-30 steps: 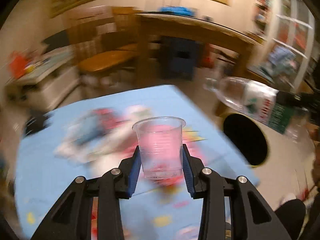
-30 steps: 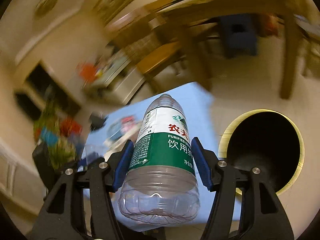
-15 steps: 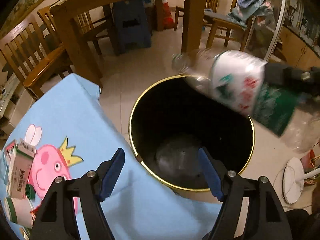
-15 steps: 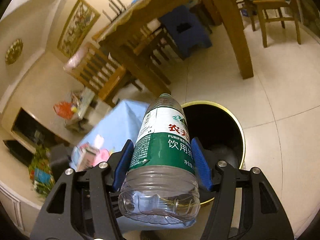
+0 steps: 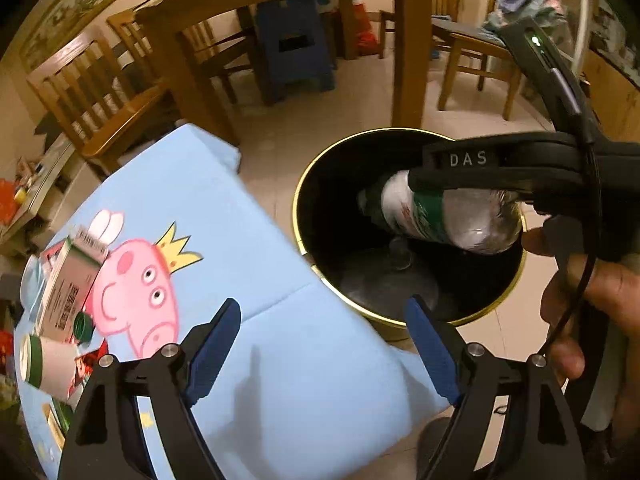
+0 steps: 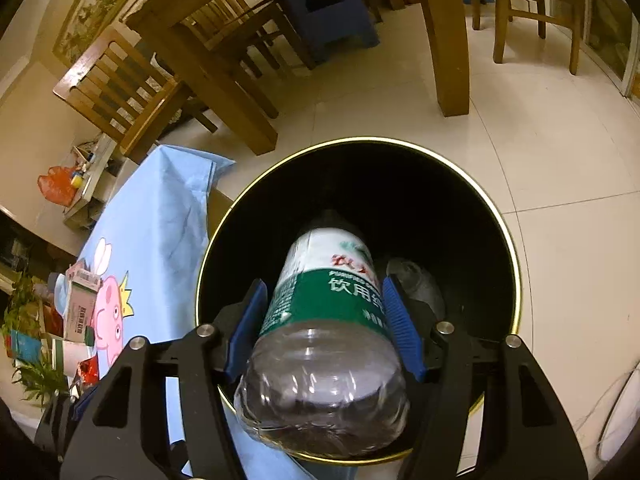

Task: Collect trash
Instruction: 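Carry bottle and cup over the black bin and open both tools, then grasp the red candy wrapper with the right tool while the left tool grasps the white paper cup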

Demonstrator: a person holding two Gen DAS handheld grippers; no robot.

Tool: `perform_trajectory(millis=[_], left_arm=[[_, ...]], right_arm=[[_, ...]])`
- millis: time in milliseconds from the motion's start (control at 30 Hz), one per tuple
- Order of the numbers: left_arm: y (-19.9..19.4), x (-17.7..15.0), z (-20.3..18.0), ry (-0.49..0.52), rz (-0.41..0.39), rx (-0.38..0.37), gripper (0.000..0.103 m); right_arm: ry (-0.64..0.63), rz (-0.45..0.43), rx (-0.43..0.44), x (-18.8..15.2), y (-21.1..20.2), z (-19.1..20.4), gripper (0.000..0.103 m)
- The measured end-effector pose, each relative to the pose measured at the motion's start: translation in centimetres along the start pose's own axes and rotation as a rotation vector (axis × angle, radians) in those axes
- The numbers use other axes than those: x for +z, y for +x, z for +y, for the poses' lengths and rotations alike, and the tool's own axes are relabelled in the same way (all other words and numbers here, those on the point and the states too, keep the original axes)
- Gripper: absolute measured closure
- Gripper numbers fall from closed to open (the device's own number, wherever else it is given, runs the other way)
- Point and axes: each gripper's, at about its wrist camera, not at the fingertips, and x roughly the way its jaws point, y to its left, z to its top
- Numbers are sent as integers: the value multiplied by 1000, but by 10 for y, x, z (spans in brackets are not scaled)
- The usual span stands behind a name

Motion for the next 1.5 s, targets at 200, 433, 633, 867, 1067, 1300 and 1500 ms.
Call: perform_trajectory(millis=[200, 433, 633, 867, 1067, 1300, 1500], left_arm=[[-3, -2, 3, -33, 5, 32, 22], [-13, -4, -3, -41, 4, 18, 22], [-40, -6, 9, -49, -56, 45, 17], [-72, -41, 102, -210, -116, 173, 13], [-90, -98, 207, -348, -131, 329, 9], [-94, -163, 287, -450, -108, 391, 9], [-94, -181, 302, -448, -125, 363, 9]], right_arm=[[-32, -66, -58, 3, -16, 10, 20], [-43, -195, -158, 4, -47, 12, 18], [-168, -320, -159, -5, -73, 42, 6], [-297, -344, -15, -20, -84, 78, 6], [-450, -224, 179, -44, -66, 140, 6], [-697, -74, 301, -92, -33, 259, 7], [-839, 14, 208, -142, 4, 321, 32]])
